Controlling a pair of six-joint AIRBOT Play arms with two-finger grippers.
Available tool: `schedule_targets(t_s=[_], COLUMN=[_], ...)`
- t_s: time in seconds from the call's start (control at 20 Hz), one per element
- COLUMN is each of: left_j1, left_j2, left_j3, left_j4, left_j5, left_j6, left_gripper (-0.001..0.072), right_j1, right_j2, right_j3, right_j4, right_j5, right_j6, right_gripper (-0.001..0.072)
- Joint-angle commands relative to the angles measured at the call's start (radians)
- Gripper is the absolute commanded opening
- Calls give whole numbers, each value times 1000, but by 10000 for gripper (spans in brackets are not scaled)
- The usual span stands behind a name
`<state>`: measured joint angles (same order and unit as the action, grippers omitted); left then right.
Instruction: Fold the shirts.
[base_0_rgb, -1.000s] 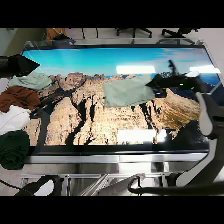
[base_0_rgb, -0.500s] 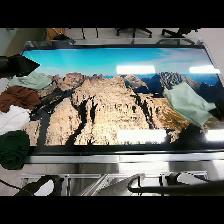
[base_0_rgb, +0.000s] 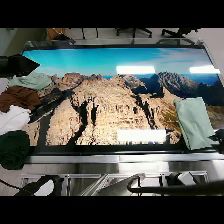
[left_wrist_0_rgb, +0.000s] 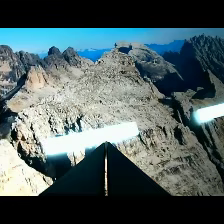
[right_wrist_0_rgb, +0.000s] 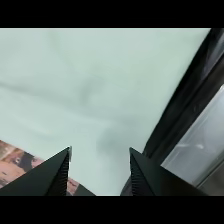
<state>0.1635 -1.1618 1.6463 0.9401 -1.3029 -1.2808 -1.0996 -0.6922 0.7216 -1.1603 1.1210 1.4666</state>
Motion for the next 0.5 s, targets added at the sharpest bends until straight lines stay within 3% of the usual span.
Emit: schedule_targets(t_s=[0.0, 0.05, 0.1, 0.15, 0.25, 0.3, 0.45], left_j1=[0, 1, 1, 0, 0, 0, -12], left_j2=[0, 0, 0, 0, 0, 0, 15], left_j3=[0, 0, 0, 0, -1, -1, -44], left_j4=[0, 0, 0, 0, 3, 3, 1], left_j5=[35, 50, 59, 67, 63, 37, -46], left_j6=[2, 2, 2, 2, 39, 53, 40], left_gripper=[17, 17, 17, 17, 17, 17, 15], right_j1=[11, 52, 101, 170, 322, 414, 719], right_j2=[-15, -22, -29, -42, -72, -91, -172], right_j3=[199, 289, 352, 404, 444, 444, 441], right_j4=[-12, 20, 48, 80, 130, 133, 109], right_j5=[98, 100, 101, 103, 88, 84, 79], right_j6=[38, 42, 42, 42, 41, 41, 40], right_gripper=[409, 409, 364, 194, 61, 21, 20])
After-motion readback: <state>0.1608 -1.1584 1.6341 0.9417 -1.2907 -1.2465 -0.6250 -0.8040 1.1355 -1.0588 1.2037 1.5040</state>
